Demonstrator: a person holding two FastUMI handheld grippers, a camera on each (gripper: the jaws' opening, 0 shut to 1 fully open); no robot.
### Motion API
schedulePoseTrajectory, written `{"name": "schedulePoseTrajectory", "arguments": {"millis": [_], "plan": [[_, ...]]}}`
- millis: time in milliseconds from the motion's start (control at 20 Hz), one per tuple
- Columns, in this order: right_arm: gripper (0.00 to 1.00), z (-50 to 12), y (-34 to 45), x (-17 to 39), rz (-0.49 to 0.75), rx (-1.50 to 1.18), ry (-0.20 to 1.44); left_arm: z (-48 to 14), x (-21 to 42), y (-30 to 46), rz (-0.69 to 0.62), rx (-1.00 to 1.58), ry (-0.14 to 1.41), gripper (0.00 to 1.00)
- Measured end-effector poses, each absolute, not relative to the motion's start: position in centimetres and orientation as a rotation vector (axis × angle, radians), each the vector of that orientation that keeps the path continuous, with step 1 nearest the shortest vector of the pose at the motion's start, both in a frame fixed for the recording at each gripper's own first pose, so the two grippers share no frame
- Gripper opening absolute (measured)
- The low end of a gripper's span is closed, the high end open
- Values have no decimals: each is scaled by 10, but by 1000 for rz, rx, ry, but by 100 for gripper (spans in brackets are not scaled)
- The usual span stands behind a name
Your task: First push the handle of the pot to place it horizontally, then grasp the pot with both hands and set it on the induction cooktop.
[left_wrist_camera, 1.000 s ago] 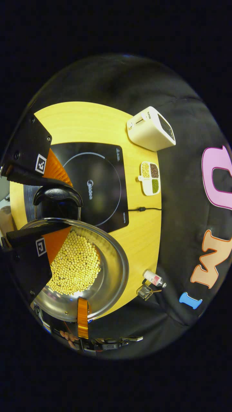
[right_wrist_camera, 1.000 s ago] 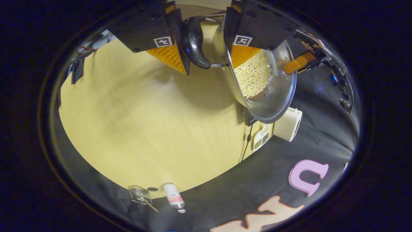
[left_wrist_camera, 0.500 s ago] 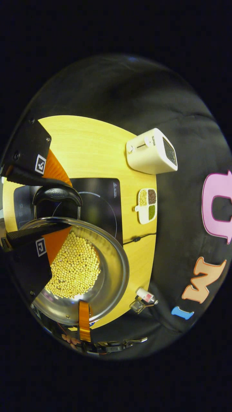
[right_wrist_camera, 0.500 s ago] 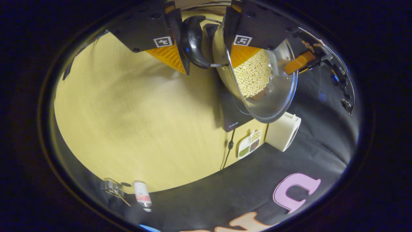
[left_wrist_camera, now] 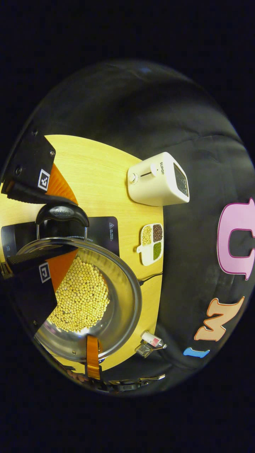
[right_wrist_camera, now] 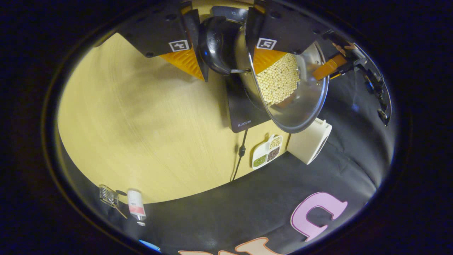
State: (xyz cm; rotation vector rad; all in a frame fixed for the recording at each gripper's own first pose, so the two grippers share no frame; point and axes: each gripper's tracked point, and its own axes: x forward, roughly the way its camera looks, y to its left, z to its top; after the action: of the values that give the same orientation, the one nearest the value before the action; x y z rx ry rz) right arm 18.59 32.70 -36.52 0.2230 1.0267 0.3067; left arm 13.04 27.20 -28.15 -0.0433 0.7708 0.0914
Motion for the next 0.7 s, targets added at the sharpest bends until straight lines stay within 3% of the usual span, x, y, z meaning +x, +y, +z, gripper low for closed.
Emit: {"name": "schedulePoseTrajectory", "arguments": {"millis": [50, 100, 150, 600, 650, 700], "plan": [[47, -367, 331, 186, 305, 229, 1033, -282, 132, 276, 97, -34, 774, 59], [46, -369, 334, 187, 307, 231, 1036, -280, 134, 279, 99, -23, 769, 59], [54, -372, 335, 187, 307, 234, 1044, -281, 135, 281, 99, -17, 771, 60], [55, -382, 338, 186, 301, 255, 1105, -288, 138, 286, 114, -9, 786, 63], [48, -382, 338, 185, 309, 256, 1113, -288, 137, 286, 113, -6, 791, 63], [55, -385, 340, 186, 312, 259, 1118, -289, 137, 286, 114, -8, 790, 63]]}}
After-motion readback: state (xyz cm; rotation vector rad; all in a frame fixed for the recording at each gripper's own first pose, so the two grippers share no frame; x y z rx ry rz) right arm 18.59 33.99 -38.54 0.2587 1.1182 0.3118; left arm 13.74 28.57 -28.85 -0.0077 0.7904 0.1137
